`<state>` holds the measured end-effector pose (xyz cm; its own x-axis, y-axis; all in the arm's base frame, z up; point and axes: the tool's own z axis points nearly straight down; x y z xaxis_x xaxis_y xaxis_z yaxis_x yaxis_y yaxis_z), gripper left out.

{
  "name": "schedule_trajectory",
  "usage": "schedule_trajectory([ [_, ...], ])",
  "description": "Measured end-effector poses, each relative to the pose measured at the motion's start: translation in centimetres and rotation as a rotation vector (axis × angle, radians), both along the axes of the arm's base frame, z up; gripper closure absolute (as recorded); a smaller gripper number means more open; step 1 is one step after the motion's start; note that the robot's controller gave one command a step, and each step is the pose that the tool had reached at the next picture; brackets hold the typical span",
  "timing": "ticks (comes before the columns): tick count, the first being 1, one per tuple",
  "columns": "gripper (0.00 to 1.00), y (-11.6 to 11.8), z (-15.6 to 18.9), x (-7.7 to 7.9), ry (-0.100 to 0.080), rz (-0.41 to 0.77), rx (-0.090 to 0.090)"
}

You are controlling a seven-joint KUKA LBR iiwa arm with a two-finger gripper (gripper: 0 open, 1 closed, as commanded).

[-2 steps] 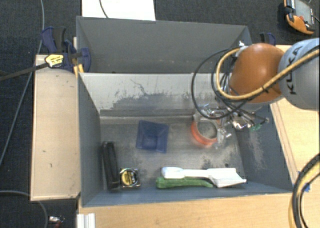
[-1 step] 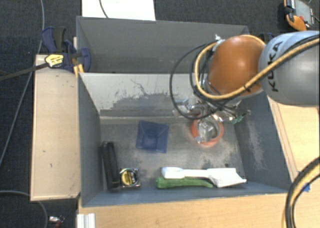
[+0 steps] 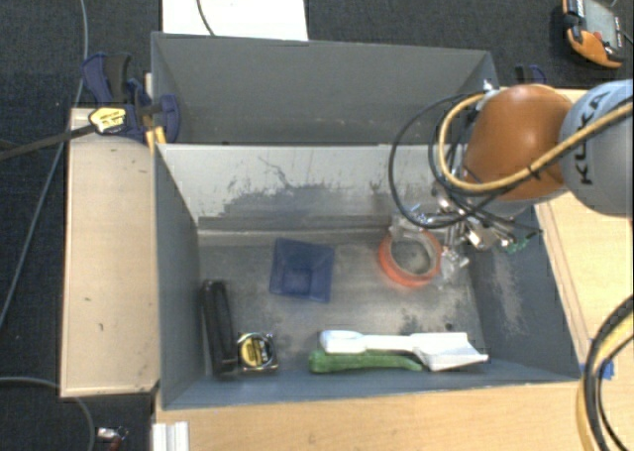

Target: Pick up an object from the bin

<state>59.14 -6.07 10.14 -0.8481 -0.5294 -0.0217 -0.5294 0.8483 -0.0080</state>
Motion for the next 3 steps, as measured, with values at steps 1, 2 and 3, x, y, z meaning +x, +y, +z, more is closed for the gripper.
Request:
schedule_trajectory([
  [1, 0.0, 0.9, 0.0, -0.5, -0.002, 0.043, 0.001],
  [2, 1.0, -2.3, -3.0, -0.6, 0.002, 0.121, -0.003],
  [3, 1.0, -2.3, -3.0, -0.6, 0.002, 0.12, -0.003],
])
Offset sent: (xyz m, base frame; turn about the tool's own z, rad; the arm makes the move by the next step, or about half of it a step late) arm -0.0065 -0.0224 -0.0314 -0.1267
